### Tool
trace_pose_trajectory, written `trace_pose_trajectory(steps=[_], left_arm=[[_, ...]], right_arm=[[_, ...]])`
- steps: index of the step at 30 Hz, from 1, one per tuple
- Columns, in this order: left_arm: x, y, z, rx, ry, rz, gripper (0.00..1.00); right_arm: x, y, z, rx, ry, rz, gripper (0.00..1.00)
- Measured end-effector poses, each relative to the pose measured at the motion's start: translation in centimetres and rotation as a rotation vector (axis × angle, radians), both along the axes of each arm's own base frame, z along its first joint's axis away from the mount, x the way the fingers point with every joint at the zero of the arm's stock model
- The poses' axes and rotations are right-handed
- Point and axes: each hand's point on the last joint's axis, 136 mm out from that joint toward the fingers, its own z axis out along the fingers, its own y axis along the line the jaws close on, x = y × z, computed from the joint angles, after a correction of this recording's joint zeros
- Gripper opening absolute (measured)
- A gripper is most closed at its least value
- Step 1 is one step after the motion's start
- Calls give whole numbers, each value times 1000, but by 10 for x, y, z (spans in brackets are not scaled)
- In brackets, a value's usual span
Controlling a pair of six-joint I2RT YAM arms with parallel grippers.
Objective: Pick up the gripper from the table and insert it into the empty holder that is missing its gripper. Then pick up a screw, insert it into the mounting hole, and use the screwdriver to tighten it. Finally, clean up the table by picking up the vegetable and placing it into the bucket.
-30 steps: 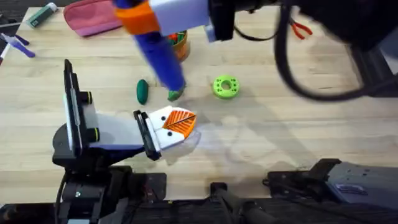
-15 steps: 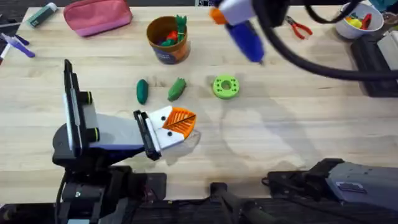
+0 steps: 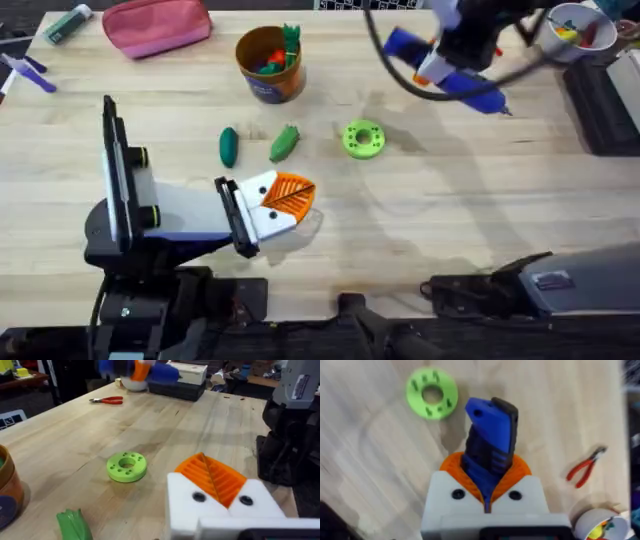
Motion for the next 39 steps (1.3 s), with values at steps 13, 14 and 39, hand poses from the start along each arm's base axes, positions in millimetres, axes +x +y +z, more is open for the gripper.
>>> trace_pose_trajectory(steps=[13, 14, 39], left_arm=[[0, 0, 0, 0, 0, 0, 7], [0, 0, 0, 0, 0, 0, 7], [0, 0, 0, 0, 0, 0, 7]], right_arm=[[27, -31, -115, -250, 259, -3, 25], [28, -33, -125, -267, 279, -1, 25], [30, -31, -165, -280, 364, -11, 991]])
